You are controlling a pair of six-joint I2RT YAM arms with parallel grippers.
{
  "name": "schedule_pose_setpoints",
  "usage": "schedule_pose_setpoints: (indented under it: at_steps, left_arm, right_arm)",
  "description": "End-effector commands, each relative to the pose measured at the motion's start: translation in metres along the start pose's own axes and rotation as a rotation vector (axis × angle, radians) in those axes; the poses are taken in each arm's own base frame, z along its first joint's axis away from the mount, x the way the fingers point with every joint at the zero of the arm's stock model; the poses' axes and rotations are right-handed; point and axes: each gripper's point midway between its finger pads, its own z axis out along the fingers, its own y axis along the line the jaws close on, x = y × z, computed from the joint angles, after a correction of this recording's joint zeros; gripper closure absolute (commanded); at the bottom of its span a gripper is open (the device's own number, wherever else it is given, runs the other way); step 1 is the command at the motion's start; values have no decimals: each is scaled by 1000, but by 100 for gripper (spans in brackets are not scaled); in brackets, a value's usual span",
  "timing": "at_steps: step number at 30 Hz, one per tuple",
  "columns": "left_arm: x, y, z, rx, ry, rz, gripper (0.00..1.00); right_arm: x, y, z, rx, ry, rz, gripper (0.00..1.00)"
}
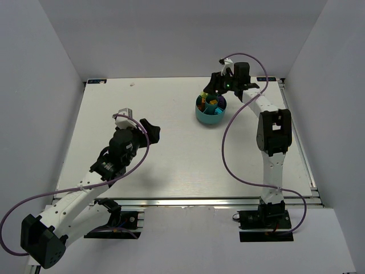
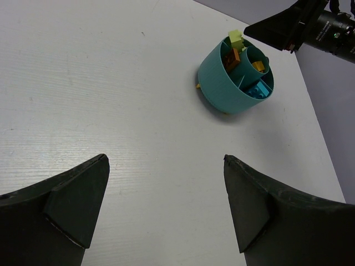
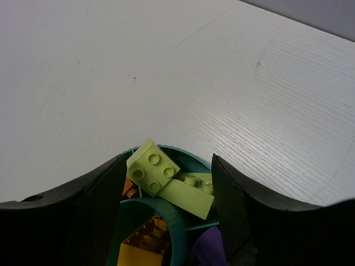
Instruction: Sort the legos into containers by color
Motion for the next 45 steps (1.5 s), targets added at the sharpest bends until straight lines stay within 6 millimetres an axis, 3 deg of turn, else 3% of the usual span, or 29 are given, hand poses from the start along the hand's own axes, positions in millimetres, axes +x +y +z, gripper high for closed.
schedule_pose_setpoints:
  at_steps: [1,15,17,19,24,26,27,30,31,32,33,34,36,37,41,45]
  left_arm:
    - [-7,0,-2,3,-27,-2,7]
    - [-11,1,-8,7,-45,-15,7]
    - [-13,1,-10,5,-52,-18,7]
    - [-17,1,-11,2,-61,-22,7]
    - [-26,3,-11,-40,-76,-48,2]
    - [-34,1,-11,-51,-84,-46,2]
    - [-34,-1,-9,-47,-79,-27,2]
    - [-40,-12,-7,-3,-79,-4,2]
    - [-41,-15,-6,7,-80,2,2]
    - [-43,-19,-6,23,-76,5,2]
    - [-44,-21,-6,31,-75,12,2]
    - [-44,-23,-5,37,-74,15,2]
    - [-43,-26,-5,56,-70,18,2]
    - [-45,-28,-6,68,-72,16,2]
    - [-44,-33,-9,95,-60,20,2]
    - [-45,-38,-15,127,-53,22,2]
  right_arm:
    - [-31,10,-12,-5,-62,-67,32]
    - [-56,21,-31,-2,-102,-132,32]
    - [-59,24,-37,0,-97,-205,29]
    - [-73,31,-53,-7,-114,-269,11]
    - [-85,39,-108,69,-160,-342,11]
    - [-86,30,-130,134,-165,-295,11]
    - [-79,45,-143,76,-129,-294,11]
    - [-69,59,-177,60,-104,-284,11]
    - [-42,57,-179,74,-62,-249,11]
    - [-44,68,-195,89,-80,-272,11]
    - [-34,70,-200,96,-66,-275,11]
    - [-7,71,-202,92,-17,-266,10]
    - [1,81,-219,120,-23,-271,11]
    - [21,80,-219,136,-1,-216,11]
    - [31,83,-240,224,-15,-160,11]
    - [30,71,-255,359,-14,-80,11]
